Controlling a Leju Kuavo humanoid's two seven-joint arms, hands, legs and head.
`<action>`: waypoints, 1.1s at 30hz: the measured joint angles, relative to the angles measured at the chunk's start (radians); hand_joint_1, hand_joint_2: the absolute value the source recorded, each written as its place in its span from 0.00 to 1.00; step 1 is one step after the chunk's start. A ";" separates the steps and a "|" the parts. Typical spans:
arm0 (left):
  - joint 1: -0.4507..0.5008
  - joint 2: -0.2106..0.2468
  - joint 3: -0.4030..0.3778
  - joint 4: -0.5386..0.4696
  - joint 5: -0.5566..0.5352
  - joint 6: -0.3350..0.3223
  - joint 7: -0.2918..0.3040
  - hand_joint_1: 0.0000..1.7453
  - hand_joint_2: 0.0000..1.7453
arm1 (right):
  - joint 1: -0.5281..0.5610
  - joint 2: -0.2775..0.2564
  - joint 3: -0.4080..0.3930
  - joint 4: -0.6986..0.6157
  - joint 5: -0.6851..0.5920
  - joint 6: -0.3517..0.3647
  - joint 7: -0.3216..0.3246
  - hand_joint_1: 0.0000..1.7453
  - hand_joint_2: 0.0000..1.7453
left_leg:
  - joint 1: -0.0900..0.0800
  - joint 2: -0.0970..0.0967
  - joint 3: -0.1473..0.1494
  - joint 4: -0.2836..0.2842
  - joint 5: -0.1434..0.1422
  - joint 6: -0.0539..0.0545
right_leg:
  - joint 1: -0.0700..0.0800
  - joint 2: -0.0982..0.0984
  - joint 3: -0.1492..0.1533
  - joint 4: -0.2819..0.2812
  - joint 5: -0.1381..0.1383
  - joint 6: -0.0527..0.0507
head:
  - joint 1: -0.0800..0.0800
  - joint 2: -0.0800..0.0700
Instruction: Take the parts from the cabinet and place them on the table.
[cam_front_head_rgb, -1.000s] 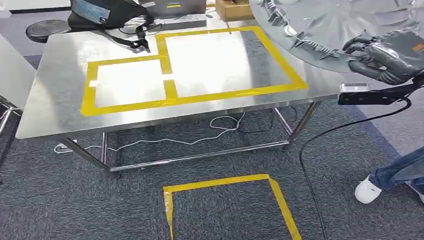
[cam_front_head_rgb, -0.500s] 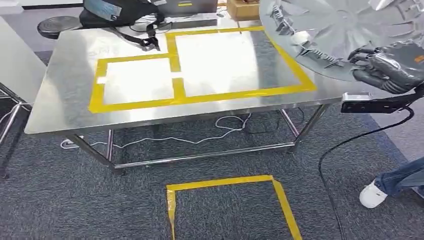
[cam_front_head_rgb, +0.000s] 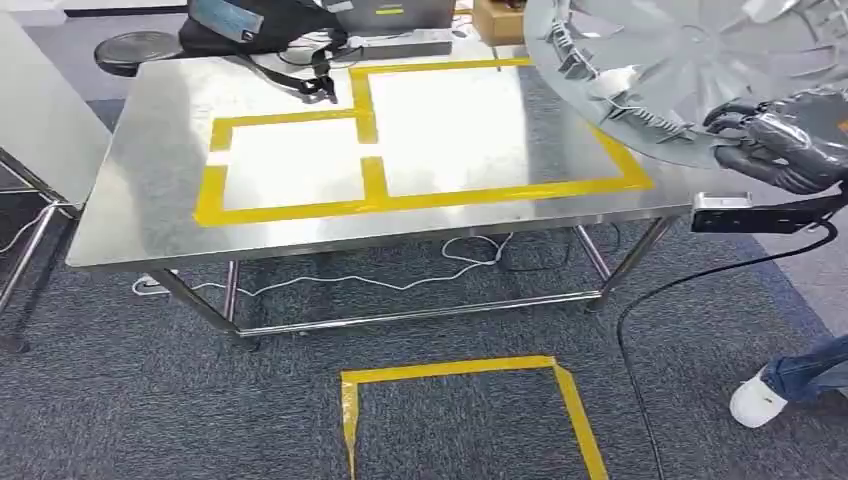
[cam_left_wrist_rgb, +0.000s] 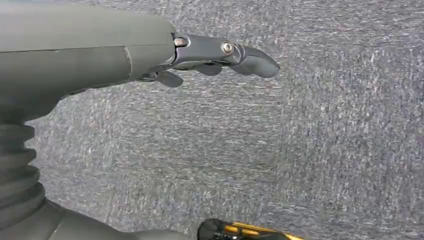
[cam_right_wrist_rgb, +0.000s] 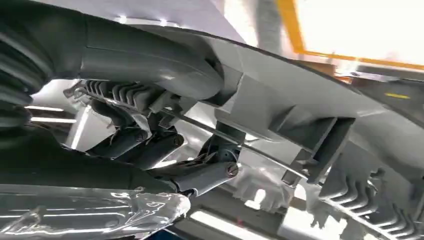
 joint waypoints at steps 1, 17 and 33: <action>0.001 -0.001 0.000 0.000 -0.001 0.001 0.000 0.00 1.00 | 0.002 0.000 0.000 0.000 0.001 0.000 0.000 1.00 1.00 | 0.001 0.000 0.000 -0.003 0.001 -0.003 | 0.003 0.000 -0.002 0.003 -0.002 -0.006 | 0.001 0.000; -0.001 0.003 0.000 0.000 -0.013 0.007 0.000 0.00 1.00 | 0.026 0.001 -0.022 -0.005 0.010 0.000 -0.005 1.00 1.00 | 0.002 0.009 -0.025 0.019 0.024 -0.004 | -0.002 -0.006 0.016 -0.001 -0.015 -0.023 | -0.003 0.000; 0.000 0.007 0.001 0.000 -0.019 0.005 0.000 0.00 1.00 | 0.065 0.002 -0.055 -0.006 0.014 -0.010 -0.013 1.00 1.00 | -0.001 0.002 0.049 -0.008 -0.045 -0.001 | -0.005 -0.001 -0.014 0.005 0.008 -0.001 | 0.003 0.000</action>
